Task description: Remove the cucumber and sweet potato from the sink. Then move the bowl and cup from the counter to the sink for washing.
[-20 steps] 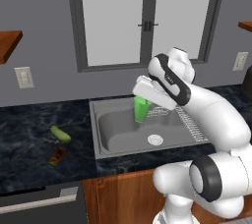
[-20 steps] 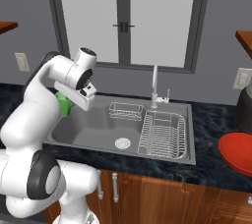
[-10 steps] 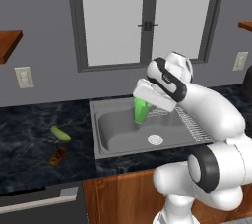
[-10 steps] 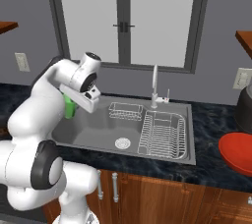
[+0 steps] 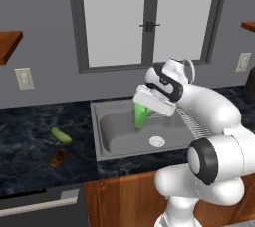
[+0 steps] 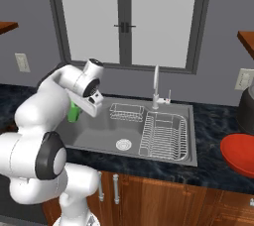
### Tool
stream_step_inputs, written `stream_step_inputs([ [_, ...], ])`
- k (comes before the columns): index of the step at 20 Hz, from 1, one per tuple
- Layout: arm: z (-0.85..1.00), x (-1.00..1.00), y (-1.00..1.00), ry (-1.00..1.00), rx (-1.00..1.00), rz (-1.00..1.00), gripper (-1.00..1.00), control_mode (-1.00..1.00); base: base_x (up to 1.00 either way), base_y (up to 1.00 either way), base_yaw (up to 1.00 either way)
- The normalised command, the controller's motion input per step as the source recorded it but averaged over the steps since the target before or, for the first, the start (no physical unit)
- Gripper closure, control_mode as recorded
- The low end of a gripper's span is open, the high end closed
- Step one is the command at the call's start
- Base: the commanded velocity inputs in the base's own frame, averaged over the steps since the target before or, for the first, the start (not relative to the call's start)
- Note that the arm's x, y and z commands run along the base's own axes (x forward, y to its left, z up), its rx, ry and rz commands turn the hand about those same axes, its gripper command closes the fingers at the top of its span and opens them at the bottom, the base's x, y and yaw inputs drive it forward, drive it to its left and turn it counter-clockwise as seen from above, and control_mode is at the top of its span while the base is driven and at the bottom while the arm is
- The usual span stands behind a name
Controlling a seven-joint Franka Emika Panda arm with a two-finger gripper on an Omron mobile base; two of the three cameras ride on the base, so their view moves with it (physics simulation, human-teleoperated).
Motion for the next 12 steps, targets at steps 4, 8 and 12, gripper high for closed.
stream_step_inputs([
  [4,-0.3,0.17,0.0,0.0,0.0,0.0,1.0,-1.0,0.0,0.0,0.0],
  [8,-0.3,0.19,0.0,0.0,0.0,0.0,1.0,-1.0,0.0,0.0,0.0],
  [12,-0.29,0.19,0.0,0.0,0.0,0.0,1.0,-1.0,0.0,0.0,0.0],
])
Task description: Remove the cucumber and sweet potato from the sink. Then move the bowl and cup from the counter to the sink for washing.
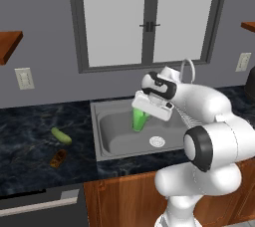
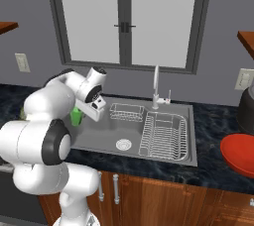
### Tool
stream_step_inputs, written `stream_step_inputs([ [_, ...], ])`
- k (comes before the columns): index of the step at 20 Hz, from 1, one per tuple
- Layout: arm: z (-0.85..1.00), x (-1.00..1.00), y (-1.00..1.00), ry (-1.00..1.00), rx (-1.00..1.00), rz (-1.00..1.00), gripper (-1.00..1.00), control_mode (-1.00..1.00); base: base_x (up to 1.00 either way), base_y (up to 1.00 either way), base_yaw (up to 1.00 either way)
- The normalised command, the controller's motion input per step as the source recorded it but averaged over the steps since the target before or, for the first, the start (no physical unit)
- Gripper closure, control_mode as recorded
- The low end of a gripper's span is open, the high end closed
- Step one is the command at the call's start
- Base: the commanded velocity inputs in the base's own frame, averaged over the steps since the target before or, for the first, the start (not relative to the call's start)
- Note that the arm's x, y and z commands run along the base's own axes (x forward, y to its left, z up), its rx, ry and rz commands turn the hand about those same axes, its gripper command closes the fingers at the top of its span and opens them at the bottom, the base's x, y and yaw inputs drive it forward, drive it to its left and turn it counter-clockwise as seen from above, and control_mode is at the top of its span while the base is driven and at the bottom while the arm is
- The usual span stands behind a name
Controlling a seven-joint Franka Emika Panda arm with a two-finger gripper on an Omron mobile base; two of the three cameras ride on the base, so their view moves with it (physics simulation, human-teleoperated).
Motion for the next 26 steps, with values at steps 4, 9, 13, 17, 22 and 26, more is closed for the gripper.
stream_step_inputs([
  [4,-0.28,0.17,0.0,0.0,0.0,0.0,1.0,-1.0,0.0,0.0,0.0],
  [9,-0.25,0.19,0.0,0.0,0.0,0.0,1.0,-1.0,0.0,0.0,0.0],
  [13,-0.24,0.18,0.02,0.0,-0.05,0.0,1.0,-1.0,0.0,0.0,0.0],
  [17,-0.22,0.12,0.08,0.0,-0.1,0.0,1.0,-1.0,0.0,0.0,0.0],
  [22,-0.21,0.12,0.07,0.0,-0.06,0.0,1.0,-1.0,0.0,0.0,0.0],
  [26,-0.24,0.14,0.07,0.0,0.0,0.0,1.0,-1.0,0.0,0.0,0.0],
])
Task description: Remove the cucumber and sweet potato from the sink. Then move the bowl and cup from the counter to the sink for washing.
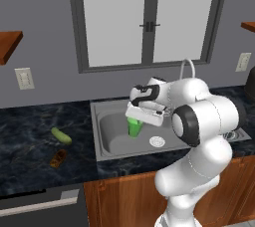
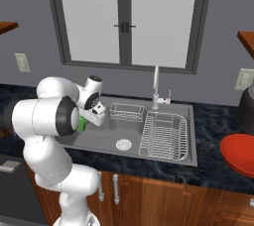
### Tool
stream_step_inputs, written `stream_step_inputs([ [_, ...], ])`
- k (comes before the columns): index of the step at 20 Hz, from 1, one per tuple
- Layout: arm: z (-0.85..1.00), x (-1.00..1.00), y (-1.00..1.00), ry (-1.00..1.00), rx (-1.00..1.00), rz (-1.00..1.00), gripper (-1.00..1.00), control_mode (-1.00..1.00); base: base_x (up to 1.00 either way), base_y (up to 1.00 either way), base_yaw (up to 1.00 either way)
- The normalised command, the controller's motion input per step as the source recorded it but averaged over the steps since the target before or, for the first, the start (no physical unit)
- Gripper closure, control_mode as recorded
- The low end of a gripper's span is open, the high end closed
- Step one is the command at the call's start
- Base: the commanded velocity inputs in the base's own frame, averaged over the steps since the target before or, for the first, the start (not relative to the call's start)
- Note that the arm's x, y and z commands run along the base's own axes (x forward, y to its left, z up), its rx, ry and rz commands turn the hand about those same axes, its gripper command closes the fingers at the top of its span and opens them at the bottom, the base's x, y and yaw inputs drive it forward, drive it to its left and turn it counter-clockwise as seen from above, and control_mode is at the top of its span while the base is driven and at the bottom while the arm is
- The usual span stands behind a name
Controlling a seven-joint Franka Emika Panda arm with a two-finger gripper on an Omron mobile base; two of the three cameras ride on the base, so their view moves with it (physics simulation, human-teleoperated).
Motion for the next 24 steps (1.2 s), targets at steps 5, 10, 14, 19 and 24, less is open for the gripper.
stream_step_inputs([
  [5,-0.26,0.16,0.03,0.0,0.0,0.0,1.0,-1.0,0.0,0.0,0.0],
  [10,-0.26,0.17,0.08,-0.01,0.0,0.0,1.0,-1.0,0.0,0.0,0.0],
  [14,-0.23,0.18,0.09,0.0,0.0,0.0,1.0,-1.0,0.0,0.0,0.0],
  [19,-0.24,0.19,0.1,0.0,0.0,0.0,1.0,-1.0,0.0,0.0,0.0],
  [24,-0.28,0.18,0.07,0.0,0.0,0.0,1.0,-1.0,0.0,0.0,0.0],
])
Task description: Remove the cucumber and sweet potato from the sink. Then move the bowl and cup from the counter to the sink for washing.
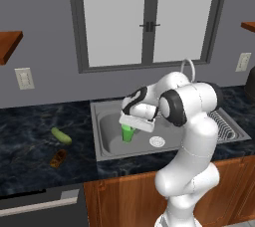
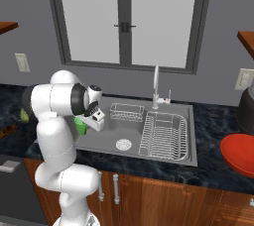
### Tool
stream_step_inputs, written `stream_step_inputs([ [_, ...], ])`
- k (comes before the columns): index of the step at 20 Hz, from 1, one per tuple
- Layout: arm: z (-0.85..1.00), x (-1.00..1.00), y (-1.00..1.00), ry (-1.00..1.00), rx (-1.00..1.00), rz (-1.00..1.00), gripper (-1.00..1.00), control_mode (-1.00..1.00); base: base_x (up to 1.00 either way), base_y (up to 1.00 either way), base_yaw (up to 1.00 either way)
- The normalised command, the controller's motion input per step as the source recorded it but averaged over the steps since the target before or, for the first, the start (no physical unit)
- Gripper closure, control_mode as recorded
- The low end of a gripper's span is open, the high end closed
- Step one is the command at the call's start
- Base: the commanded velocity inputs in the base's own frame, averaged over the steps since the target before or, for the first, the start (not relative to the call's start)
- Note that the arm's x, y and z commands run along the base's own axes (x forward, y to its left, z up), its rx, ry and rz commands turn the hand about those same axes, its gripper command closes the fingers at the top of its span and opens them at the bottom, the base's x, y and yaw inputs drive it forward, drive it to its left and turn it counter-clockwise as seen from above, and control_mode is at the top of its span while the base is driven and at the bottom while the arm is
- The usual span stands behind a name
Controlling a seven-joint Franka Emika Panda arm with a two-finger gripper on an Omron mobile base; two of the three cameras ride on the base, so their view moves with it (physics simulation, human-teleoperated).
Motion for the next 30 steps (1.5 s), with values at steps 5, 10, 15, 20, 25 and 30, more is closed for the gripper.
stream_step_inputs([
  [5,-0.28,0.2,0.09,0.0,-0.01,0.0,1.0,-1.0,0.0,0.0,0.0],
  [10,-0.29,0.2,0.08,0.0,-0.02,0.0,1.0,-1.0,0.0,0.0,0.0],
  [15,-0.3,0.22,0.08,0.0,-0.03,0.0,1.0,-1.0,0.0,0.0,0.0],
  [20,-0.3,0.21,0.08,0.0,-0.03,0.0,1.0,-1.0,0.0,0.0,0.0],
  [25,-0.28,0.22,0.08,0.0,-0.01,0.0,1.0,-1.0,0.0,0.0,0.0],
  [30,-0.27,0.24,0.1,0.0,0.0,0.0,1.0,-1.0,0.0,0.0,0.0],
])
